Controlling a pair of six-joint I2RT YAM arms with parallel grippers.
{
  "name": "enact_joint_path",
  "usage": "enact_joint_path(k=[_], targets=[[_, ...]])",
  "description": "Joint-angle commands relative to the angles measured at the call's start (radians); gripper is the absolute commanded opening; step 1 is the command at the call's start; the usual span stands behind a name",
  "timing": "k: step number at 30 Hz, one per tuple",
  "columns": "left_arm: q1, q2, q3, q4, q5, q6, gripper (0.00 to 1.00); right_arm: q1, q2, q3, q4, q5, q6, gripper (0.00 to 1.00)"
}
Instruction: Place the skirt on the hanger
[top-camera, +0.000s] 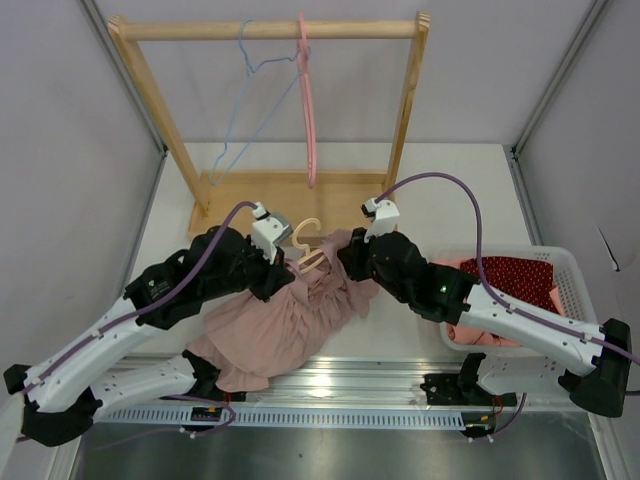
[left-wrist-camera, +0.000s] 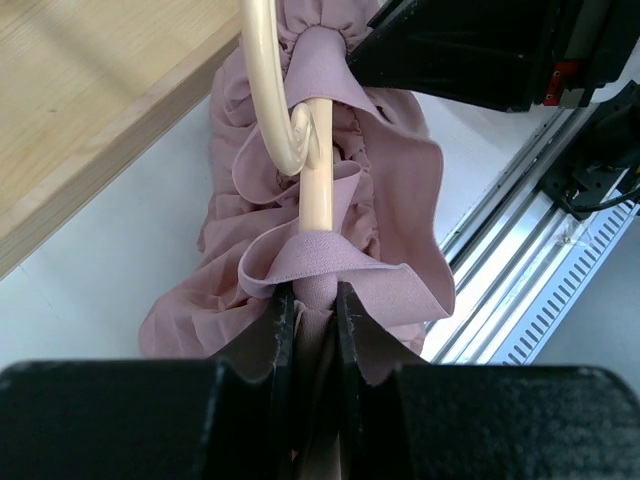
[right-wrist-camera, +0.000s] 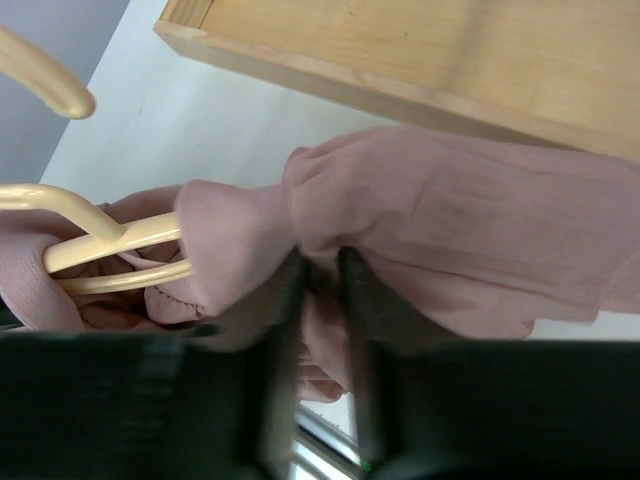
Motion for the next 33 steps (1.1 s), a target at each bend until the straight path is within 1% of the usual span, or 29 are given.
enact_joint_path(k=[1, 2, 3, 4, 5, 7, 8, 9, 10, 12, 14, 17, 24, 25, 29, 33], targets=[[0.003, -0.042, 0.029, 0.048, 0.009, -0.026, 0.00, -0.030, 0.000, 0.001, 0.024, -0.016, 0.019, 0.13], [0.003, -0.045, 0.029, 0.042, 0.003, -0.031, 0.00, -0.036, 0.000, 0.003, 0.019, -0.015, 0.017, 0.05], [0.003, -0.053, 0.032, 0.024, -0.009, -0.034, 0.00, -0.045, 0.000, 0.006, 0.014, -0.013, 0.019, 0.03], [0.003, -0.057, 0.030, 0.014, -0.012, -0.038, 0.00, -0.068, 0.000, 0.007, 0.014, -0.025, 0.017, 0.02], [0.003, -0.062, 0.030, 0.007, -0.048, -0.043, 0.00, -0.077, 0.000, 0.009, 0.014, -0.035, 0.016, 0.02], [0.003, -0.073, 0.035, -0.029, -0.095, -0.060, 0.00, -0.091, 0.003, 0.019, 0.011, -0.044, 0.007, 0.05], [0.004, -0.076, 0.038, -0.041, -0.113, -0.067, 0.00, -0.105, 0.005, 0.025, 0.011, -0.055, 0.001, 0.09], [0.004, -0.074, 0.044, -0.052, -0.133, -0.087, 0.00, -0.108, 0.009, 0.036, 0.013, -0.061, -0.003, 0.21], [0.004, -0.074, 0.047, -0.082, -0.198, -0.103, 0.00, -0.108, 0.011, 0.039, 0.016, -0.061, -0.012, 0.25], [0.013, -0.065, 0.062, -0.122, -0.263, -0.145, 0.00, -0.111, 0.014, 0.059, 0.013, -0.055, -0.013, 0.37], [0.036, -0.065, 0.070, -0.164, -0.334, -0.190, 0.00, -0.125, 0.018, 0.075, 0.008, -0.058, -0.018, 0.46], [0.075, -0.089, 0.067, -0.181, -0.392, -0.231, 0.00, -0.143, 0.015, 0.101, 0.002, -0.071, -0.027, 0.48], [0.173, -0.136, 0.055, -0.213, -0.474, -0.300, 0.00, -0.194, 0.014, 0.134, 0.001, -0.116, -0.039, 0.47], [0.200, -0.140, 0.050, -0.208, -0.469, -0.302, 0.00, -0.205, 0.014, 0.134, 0.002, -0.121, -0.039, 0.47], [0.253, -0.148, 0.043, -0.211, -0.461, -0.327, 0.00, -0.226, 0.011, 0.136, 0.008, -0.141, -0.039, 0.47], [0.303, -0.154, 0.042, -0.213, -0.489, -0.351, 0.00, -0.248, 0.008, 0.142, 0.011, -0.168, -0.041, 0.47]])
